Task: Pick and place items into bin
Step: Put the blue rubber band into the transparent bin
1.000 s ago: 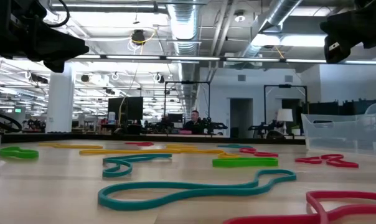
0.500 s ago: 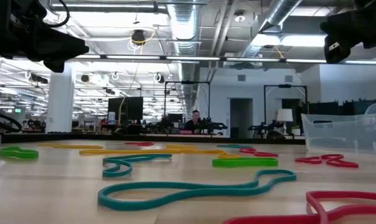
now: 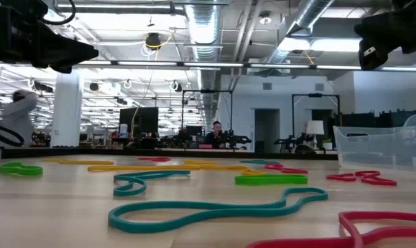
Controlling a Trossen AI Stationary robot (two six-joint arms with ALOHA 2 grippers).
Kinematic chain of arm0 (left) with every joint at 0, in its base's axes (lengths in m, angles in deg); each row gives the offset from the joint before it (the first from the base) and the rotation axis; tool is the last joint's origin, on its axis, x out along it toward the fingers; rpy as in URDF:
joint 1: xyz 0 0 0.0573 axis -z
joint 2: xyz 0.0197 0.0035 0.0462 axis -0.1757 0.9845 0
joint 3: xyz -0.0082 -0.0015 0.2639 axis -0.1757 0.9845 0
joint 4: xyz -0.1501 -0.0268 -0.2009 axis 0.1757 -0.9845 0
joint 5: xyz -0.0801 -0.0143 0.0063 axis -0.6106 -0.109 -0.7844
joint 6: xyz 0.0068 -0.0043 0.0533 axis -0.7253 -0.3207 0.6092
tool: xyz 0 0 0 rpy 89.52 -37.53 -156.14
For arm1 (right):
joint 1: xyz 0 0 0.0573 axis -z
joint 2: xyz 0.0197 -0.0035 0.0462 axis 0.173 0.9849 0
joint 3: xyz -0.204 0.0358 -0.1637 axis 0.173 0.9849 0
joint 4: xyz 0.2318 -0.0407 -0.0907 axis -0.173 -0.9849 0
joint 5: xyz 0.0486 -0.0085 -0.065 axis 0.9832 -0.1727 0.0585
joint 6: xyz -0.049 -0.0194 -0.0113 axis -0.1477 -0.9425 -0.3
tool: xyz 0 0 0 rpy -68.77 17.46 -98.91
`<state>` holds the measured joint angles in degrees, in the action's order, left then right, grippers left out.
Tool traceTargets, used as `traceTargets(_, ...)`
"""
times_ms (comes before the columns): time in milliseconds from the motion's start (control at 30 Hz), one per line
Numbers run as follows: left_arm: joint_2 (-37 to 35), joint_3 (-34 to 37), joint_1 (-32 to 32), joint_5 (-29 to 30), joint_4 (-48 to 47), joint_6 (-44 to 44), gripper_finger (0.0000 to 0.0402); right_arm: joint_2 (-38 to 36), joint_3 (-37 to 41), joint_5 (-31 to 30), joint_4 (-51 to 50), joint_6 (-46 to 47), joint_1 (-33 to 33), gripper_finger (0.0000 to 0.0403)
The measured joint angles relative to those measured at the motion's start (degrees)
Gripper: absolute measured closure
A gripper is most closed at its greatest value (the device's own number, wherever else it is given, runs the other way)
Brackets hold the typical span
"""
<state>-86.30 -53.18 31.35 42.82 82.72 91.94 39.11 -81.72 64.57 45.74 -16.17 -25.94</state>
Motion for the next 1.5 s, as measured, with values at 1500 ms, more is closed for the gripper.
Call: traceTargets(1500,1.64,-7.16,-8.74,10.89,2.58,-2.45,0.0297,-0.01,0.0,0.0,-0.04,-0.02,0.01,0.0337)
